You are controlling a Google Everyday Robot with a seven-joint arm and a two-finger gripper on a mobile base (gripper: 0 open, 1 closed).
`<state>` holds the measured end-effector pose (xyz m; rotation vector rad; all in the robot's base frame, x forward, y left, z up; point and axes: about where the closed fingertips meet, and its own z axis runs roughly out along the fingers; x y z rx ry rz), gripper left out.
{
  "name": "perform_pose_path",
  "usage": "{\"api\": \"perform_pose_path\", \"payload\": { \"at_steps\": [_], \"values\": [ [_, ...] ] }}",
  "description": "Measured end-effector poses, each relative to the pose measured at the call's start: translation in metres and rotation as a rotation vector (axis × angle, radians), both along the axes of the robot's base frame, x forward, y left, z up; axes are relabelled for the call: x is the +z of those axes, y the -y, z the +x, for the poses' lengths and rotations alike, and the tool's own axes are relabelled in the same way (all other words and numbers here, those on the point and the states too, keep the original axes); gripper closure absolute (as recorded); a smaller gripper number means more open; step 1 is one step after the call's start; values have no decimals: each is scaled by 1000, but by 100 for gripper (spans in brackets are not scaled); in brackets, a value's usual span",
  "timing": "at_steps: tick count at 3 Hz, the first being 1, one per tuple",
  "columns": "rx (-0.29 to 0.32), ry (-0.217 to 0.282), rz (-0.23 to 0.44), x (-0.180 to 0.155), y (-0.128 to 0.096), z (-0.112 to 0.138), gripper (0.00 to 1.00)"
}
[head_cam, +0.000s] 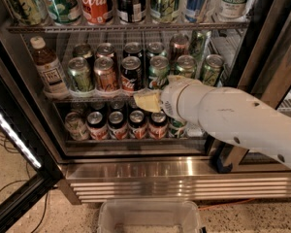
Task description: Pick green can from middle shelf of fridge
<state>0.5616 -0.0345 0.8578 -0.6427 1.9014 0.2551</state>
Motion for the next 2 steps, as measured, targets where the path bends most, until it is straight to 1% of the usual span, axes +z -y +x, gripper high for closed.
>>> {"api": "perform_pose_path", "payload": {
  "at_steps": [2],
  "values": [
    [-36, 39, -11, 5, 14, 14, 26]
  ]
}}
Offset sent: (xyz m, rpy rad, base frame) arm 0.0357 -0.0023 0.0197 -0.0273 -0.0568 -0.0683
